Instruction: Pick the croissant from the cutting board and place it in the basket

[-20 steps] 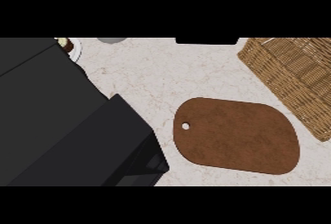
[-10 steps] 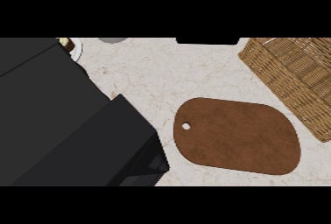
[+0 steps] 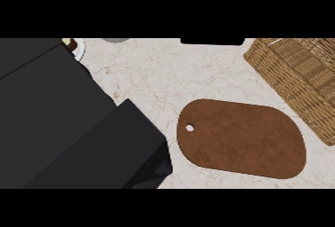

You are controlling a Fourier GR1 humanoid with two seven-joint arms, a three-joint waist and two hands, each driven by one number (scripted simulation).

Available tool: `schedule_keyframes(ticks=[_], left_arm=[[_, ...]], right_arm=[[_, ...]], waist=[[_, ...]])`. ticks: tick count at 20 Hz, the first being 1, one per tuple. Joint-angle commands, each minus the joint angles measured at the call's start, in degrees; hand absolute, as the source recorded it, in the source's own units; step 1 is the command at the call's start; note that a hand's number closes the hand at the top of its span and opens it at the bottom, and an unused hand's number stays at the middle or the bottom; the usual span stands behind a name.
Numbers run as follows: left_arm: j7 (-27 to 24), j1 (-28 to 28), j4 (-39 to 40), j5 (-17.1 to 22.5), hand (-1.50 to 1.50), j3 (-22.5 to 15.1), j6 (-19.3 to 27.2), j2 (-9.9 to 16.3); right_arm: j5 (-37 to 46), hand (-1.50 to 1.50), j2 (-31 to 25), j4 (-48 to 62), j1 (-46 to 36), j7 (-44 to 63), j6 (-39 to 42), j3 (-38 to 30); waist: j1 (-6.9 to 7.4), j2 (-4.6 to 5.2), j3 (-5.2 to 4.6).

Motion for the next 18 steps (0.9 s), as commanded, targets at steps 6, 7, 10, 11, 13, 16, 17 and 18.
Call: schedule_keyframes(ticks=[6, 7, 10, 11, 13, 16, 17, 18], left_arm=[[0.66, -4.02, -0.38, 0.81, 0.0, 1.22, -1.01, 0.54], [-3.56, -0.83, 0.68, 0.98, 0.0, 0.77, -1.39, -0.33], [0.58, -2.91, -0.57, -0.74, 0.0, -0.63, 0.73, -2.12], [-0.78, -2.01, -0.58, -0.4, 0.0, 0.89, 0.14, -0.3], [0.84, -4.39, 0.76, 1.46, 0.0, 2.05, -1.41, 0.11], [0.87, -2.04, -2.12, 1.63, 0.0, 1.71, -1.75, 0.1], [-0.7, -2.02, -0.77, 0.32, 0.0, 1.4, -0.82, -0.07], [0.64, -2.34, -1.07, 0.51, 0.0, 0.94, -0.82, -0.77]], right_arm=[[-2.47, -1.5, 2.48, 14.78, -0.74, -1.65, -0.56, -4.33], [-2.98, -1.5, 2.67, 15.78, -2.48, -0.61, 0.62, -4.87], [-3.58, -1.5, 1.75, 17.53, -3.03, -3.38, -1.59, -6.16], [-4.74, -1.5, 1.68, 17.77, -1.29, -6.02, -2.78, -7.34], [-6.79, -1.5, 1.79, 17.46, -4.95, -4.01, -2.56, -9.46], [-10.29, -1.5, 1.8, 18.69, -1.59, -6.76, -6.54, -13.45], [-11.6, -1.5, 0.24, 18.6, -2.15, -6.63, -6.87, -15.02], [-12.8, -1.5, 1.64, 18.72, -3.77, -4.82, -9.0, -16.4]], waist=[[-0.12, 0.1, 0.17], [0.08, 0.06, 0.12], [0.14, 0.14, 0.18], [0.06, 0.12, 0.19], [-0.03, 0.13, 0.16], [-0.1, -0.06, 0.21], [-0.33, 0.03, 0.2], [0.12, 0.12, 0.21]])
